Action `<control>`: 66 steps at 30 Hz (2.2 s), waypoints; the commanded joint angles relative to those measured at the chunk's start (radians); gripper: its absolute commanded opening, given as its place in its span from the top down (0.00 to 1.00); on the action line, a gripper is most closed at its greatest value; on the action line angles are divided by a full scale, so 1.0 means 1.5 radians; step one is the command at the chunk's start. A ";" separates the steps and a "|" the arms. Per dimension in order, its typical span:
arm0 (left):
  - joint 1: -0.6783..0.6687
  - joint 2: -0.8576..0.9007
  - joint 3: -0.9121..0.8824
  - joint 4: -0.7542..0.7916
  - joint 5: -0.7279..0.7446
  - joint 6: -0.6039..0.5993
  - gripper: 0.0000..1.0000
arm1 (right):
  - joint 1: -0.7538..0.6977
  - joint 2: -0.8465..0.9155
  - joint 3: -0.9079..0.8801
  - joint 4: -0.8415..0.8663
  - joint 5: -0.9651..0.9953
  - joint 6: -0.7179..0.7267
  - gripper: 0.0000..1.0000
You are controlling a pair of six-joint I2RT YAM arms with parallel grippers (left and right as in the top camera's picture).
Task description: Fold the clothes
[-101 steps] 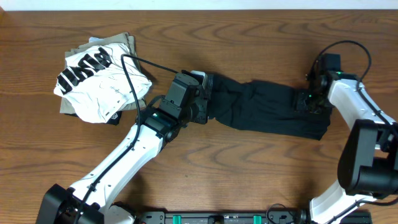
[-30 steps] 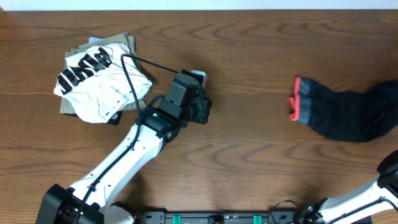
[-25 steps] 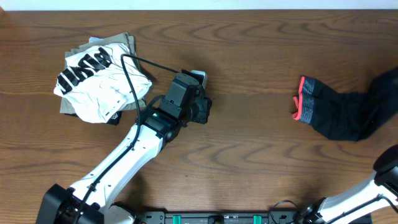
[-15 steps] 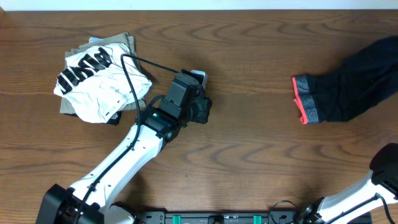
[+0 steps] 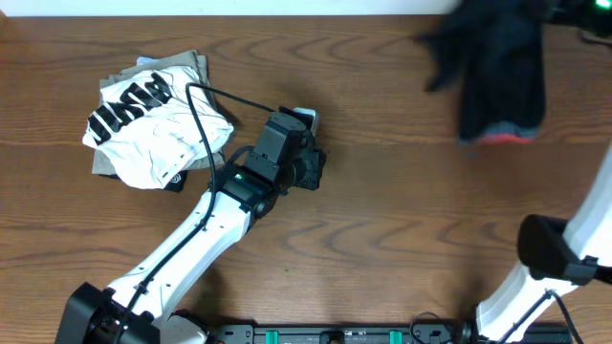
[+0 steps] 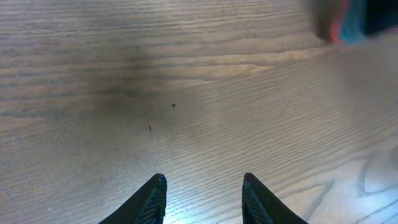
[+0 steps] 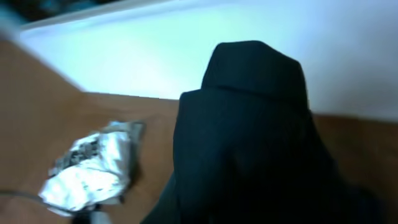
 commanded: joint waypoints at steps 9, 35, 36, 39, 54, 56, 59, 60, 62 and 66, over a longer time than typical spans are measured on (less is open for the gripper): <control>0.003 -0.002 0.014 -0.007 -0.008 0.006 0.60 | 0.229 -0.014 0.013 0.134 0.073 0.099 0.99; 0.003 -0.002 0.014 -0.026 -0.008 0.006 0.60 | 0.093 -0.014 -0.344 -0.149 0.322 0.005 0.99; 0.003 -0.002 0.014 -0.026 -0.008 0.006 0.60 | 0.092 -0.014 -0.345 -0.144 0.322 -0.004 0.99; 0.003 -0.002 0.014 -0.026 -0.008 0.006 0.60 | 0.092 -0.014 -0.342 -0.130 0.323 -0.011 0.99; 0.114 -0.003 0.014 -0.027 0.002 -0.021 0.59 | 0.161 -0.014 -0.339 -0.047 0.303 -0.026 0.99; 0.128 -0.003 0.014 -0.029 0.002 -0.021 0.59 | 0.177 -0.014 -0.336 -0.016 0.263 -0.026 0.99; 0.139 -0.003 0.014 -0.029 0.002 -0.021 0.59 | 0.204 -0.014 -0.325 0.036 0.189 -0.025 0.99; 0.141 -0.003 0.014 -0.029 0.002 -0.021 0.59 | 0.217 -0.014 -0.317 0.059 0.163 -0.016 0.99; 0.141 -0.003 0.014 -0.029 0.002 -0.021 0.59 | 0.235 -0.014 -0.304 0.092 0.123 -0.013 0.99; 0.145 -0.003 0.014 -0.029 -0.020 -0.021 0.59 | 0.277 -0.014 -0.268 0.161 0.071 0.008 0.99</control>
